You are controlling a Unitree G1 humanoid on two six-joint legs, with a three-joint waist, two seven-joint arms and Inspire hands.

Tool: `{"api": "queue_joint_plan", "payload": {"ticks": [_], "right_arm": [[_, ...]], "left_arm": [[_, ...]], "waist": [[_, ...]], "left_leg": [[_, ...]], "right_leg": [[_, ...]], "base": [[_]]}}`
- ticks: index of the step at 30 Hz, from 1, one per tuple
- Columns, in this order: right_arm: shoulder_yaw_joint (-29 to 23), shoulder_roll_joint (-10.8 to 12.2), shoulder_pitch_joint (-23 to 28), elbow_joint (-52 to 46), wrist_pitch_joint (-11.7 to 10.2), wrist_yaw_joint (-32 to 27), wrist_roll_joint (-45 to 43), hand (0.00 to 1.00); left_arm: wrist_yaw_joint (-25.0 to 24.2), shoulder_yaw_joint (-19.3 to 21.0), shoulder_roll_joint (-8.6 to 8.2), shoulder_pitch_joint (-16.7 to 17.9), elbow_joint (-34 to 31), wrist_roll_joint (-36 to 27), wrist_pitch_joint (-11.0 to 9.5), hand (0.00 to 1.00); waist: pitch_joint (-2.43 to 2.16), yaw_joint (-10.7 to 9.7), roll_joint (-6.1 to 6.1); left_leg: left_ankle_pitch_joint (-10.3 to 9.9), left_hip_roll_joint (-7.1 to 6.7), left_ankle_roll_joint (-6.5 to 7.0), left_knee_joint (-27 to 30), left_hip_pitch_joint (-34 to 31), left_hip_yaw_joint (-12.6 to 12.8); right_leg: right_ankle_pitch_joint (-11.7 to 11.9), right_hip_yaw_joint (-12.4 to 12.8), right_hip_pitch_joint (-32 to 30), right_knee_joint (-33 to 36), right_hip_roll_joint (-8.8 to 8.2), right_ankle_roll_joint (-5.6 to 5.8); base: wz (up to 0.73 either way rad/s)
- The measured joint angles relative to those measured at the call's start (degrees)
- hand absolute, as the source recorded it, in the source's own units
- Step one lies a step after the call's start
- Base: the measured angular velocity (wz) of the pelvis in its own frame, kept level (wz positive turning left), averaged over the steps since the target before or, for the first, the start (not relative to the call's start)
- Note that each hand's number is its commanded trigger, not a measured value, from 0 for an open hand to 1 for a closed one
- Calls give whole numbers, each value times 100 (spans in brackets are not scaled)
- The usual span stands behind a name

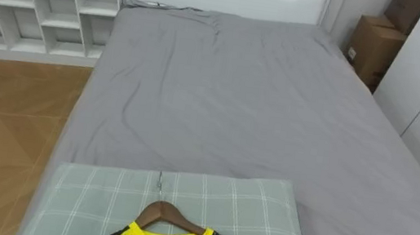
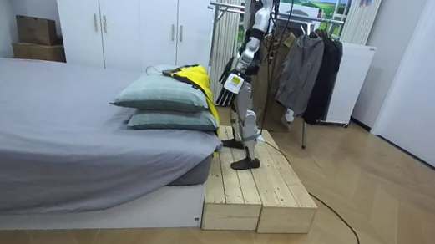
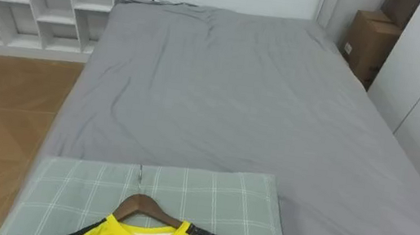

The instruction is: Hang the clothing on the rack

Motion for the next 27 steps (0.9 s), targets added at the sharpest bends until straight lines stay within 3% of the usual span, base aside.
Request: {"api": "queue_joint_plan", "payload": {"ticks": [14, 21, 27], "right_arm": [[-163, 31, 5, 42, 4, 104, -11, 0], [-376, 95, 15, 114, 65, 186, -20, 0], [-375, 96, 8, 110, 90, 167, -45, 0]], "left_arm": [[0, 64, -11, 11, 41, 3, 1, 0], [25, 495, 5, 148, 54, -50, 7, 0], [87, 581, 1, 155, 51, -41, 7, 0]], "waist": [[-15, -3, 15], [-6, -3, -67], [-9, 1, -61]], "left_leg": [[0, 1, 0, 4, 5, 10], [0, -1, 0, 4, 8, 15], [0, 2, 0, -6, 5, 14]], "right_leg": [[0, 9, -4, 1, 3, 0], [-2, 0, 49, -84, 2, 1], [-2, -7, 52, -92, 7, 0]], "base": [[0], [0], [0]]}}
